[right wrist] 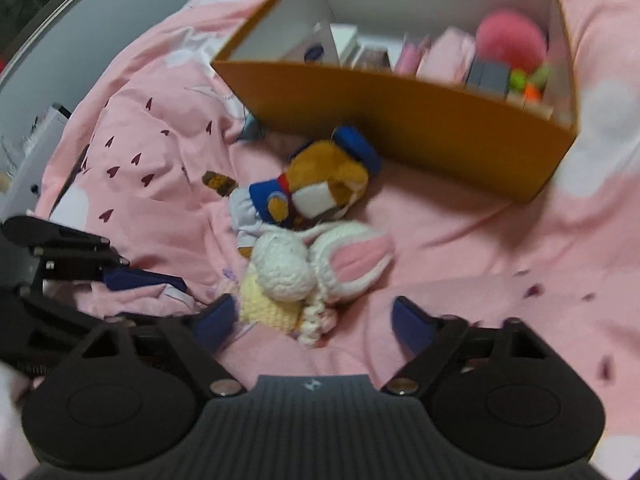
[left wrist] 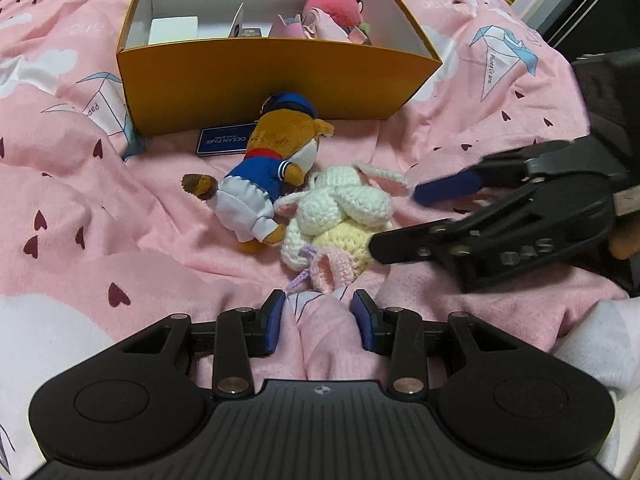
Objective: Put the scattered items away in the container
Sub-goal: 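Approach the knit bunny with the right tool while the left tool approaches the plush duck, then grasp the knit bunny with the right tool while the left tool grasps the plush duck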
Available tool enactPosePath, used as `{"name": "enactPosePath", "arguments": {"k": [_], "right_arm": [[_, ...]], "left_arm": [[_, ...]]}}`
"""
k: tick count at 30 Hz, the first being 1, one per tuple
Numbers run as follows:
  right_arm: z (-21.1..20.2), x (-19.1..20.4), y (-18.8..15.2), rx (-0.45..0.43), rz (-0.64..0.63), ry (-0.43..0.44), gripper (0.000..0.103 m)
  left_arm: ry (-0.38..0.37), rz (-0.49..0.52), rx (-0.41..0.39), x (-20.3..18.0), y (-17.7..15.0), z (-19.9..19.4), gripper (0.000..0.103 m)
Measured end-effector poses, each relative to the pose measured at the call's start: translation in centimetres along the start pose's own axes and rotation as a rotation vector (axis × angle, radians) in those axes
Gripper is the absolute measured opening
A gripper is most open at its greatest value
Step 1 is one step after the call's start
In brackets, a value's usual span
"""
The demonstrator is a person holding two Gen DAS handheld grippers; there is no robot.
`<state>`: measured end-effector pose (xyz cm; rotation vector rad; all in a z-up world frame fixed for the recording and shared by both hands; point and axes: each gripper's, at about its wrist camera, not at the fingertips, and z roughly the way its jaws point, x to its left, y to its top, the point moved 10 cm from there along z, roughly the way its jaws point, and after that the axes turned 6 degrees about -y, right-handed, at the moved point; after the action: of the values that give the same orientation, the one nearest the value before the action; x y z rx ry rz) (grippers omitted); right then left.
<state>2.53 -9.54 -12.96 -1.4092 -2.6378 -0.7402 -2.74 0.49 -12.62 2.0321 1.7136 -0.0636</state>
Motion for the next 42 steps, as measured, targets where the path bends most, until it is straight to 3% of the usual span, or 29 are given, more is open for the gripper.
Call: {"name": "enactPosePath", "arguments": {"k": [7,10,13,17,22,26,28,30,32,37,42], "right_arm": [[3.2,1.0,-0.8,0.096,0.032,0.059,0.075],[2.9,1.5,-0.8,0.084,0.022,0.083,0.058],[1.4,1.7,-0.3,0.047,-0.055,0.03,0.05],[-2.1,0.5,1.3,0.0,-0.142,-0.064,0.047],[-3.3,-1.3,3.7,-0.096,-0.336,-0.322,0.048],[0.2,-1.8,3.9,-0.054,-0.368,-0.308,0.053],[0.6,-1.5,3.8,-0.048,-0.367,-0.291,0.055],[-0.2,-1.4,4.1,-0.045,-0.322,-0.237,0.06],[-1.6,-2.2,4.8,-0.06,-0.222,-0.18,0.069],[-2.2,-6.7,5.3,-0.094,0.135,-0.119,0.069],[-0.4,-8.9,4.3,-0.019,0.359,-0.051,0.068]], "left_arm": [[0.024,-0.003,0.008,0.0,-0.1,0.2,0.042],[0.024,0.003,0.011,-0.2,-0.1,0.2,0.042],[0.024,0.024,0.011,-0.5,0.2,-0.1,0.042],[0.032,0.027,-0.036,0.1,2.1,-1.7,0.042],[0.112,0.079,-0.104,1.3,5.5,-2.6,0.047],[0.17,0.157,-0.111,1.9,7.0,-0.7,0.047],[0.167,0.191,-0.072,1.5,7.5,0.9,0.047],[0.183,0.264,-0.048,1.1,7.9,2.2,0.049],[0.206,0.328,-0.003,1.3,7.6,3.6,0.058],[0.258,0.378,-0.002,1.9,6.9,6.0,0.058],[0.293,0.41,0.001,1.4,7.4,6.9,0.058]]}}
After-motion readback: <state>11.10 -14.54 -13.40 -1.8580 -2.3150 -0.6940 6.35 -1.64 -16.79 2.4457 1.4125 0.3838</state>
